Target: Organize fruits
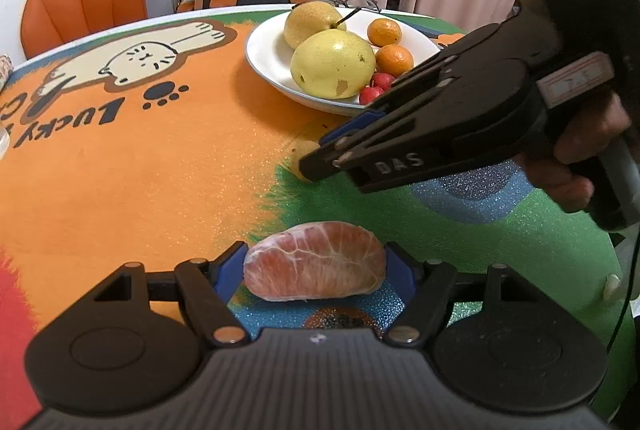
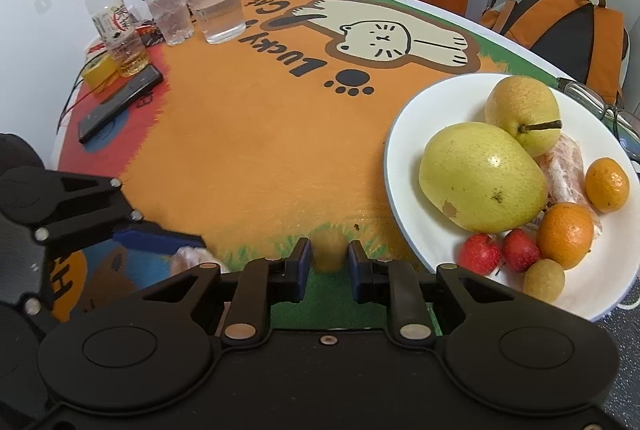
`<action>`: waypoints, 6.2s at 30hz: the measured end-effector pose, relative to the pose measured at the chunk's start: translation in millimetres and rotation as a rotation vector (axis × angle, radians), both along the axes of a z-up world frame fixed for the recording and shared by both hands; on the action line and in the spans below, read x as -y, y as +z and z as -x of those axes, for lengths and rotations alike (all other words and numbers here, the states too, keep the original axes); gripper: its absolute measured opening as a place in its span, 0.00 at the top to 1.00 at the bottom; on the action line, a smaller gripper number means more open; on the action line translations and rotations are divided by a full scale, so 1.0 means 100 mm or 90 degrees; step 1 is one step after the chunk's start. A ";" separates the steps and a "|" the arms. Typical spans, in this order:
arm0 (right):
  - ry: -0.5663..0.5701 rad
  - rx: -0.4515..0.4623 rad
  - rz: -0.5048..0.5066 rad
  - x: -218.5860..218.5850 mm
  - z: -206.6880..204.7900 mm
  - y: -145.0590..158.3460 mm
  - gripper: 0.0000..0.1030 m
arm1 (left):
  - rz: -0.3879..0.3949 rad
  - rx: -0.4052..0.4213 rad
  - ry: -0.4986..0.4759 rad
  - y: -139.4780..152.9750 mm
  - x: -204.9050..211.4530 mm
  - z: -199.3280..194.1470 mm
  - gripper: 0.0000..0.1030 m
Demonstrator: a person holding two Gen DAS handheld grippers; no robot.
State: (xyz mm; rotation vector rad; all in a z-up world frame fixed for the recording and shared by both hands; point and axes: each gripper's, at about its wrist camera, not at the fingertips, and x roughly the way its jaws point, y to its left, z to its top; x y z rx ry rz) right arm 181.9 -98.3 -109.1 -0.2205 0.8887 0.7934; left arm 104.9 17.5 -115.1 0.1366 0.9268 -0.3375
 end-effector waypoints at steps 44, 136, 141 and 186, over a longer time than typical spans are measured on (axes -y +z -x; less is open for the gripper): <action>-0.027 0.016 -0.032 0.72 0.12 0.42 0.77 | 0.018 0.033 -0.014 0.27 0.37 -0.03 0.30; -0.109 0.032 -0.042 1.01 -0.85 0.47 0.01 | 0.017 0.057 0.069 0.40 0.79 -0.87 0.14; -0.126 0.030 -0.046 1.04 -0.79 0.49 0.00 | 0.018 0.055 0.071 0.39 0.78 -0.81 0.12; -0.241 0.117 -0.064 1.78 0.76 1.15 0.00 | 0.048 0.120 0.183 1.11 0.61 0.44 0.00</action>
